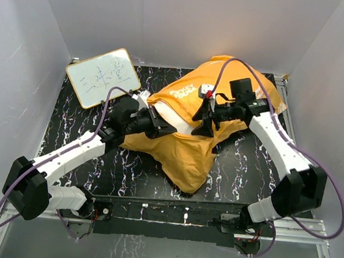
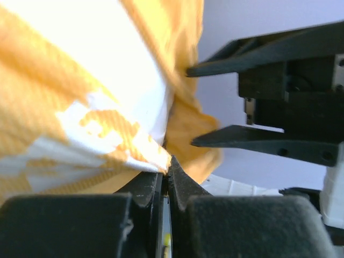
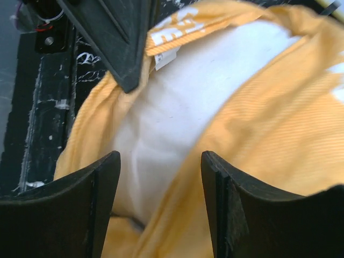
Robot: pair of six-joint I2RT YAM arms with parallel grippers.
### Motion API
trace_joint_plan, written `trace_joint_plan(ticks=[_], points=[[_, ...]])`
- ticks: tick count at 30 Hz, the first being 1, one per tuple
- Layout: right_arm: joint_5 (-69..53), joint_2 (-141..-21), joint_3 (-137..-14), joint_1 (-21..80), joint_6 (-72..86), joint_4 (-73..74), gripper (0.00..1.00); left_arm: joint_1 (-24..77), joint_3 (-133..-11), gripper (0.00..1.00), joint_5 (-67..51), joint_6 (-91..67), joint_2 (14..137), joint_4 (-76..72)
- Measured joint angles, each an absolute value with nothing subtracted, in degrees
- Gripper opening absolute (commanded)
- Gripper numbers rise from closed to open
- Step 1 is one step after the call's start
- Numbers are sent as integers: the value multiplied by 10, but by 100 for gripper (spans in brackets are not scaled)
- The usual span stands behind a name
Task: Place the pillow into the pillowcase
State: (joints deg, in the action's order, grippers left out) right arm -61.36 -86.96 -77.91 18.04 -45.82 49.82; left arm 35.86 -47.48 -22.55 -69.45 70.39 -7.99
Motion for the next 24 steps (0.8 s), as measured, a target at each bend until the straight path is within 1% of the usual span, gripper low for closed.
trace_joint_plan(ticks=[4, 6, 9, 11, 13, 16, 18, 19, 20, 22, 24], points=[[-566, -801, -778, 176, -389, 423, 64, 357, -546, 0, -192, -617, 708, -9], [-510, -776, -769, 175, -342, 365, 64, 356, -588, 0, -156, -576, 711, 37], [-440, -763, -756, 168, -289, 300, 64, 356, -640, 0, -86, -539, 715, 95], [-422, -763, -752, 160, -270, 280, 65, 356, -663, 0, -45, -530, 728, 114], [-417, -763, -751, 152, -253, 271, 64, 354, -687, 0, -16, -528, 756, 128], [-419, -754, -741, 150, -239, 256, 64, 354, -755, 0, 16, -526, 840, 166], [-419, -746, -733, 150, -233, 253, 65, 354, -810, 16, 25, -518, 906, 192], [-419, -743, -732, 150, -230, 255, 65, 354, -835, 27, 26, -509, 937, 208], [-420, -740, -732, 150, -227, 254, 65, 354, -856, 41, 26, -497, 961, 220], [-423, -735, -731, 150, -223, 253, 65, 354, -885, 64, 27, -464, 988, 239], [-437, -728, -726, 150, -224, 252, 65, 355, -903, 95, 40, -428, 987, 258]])
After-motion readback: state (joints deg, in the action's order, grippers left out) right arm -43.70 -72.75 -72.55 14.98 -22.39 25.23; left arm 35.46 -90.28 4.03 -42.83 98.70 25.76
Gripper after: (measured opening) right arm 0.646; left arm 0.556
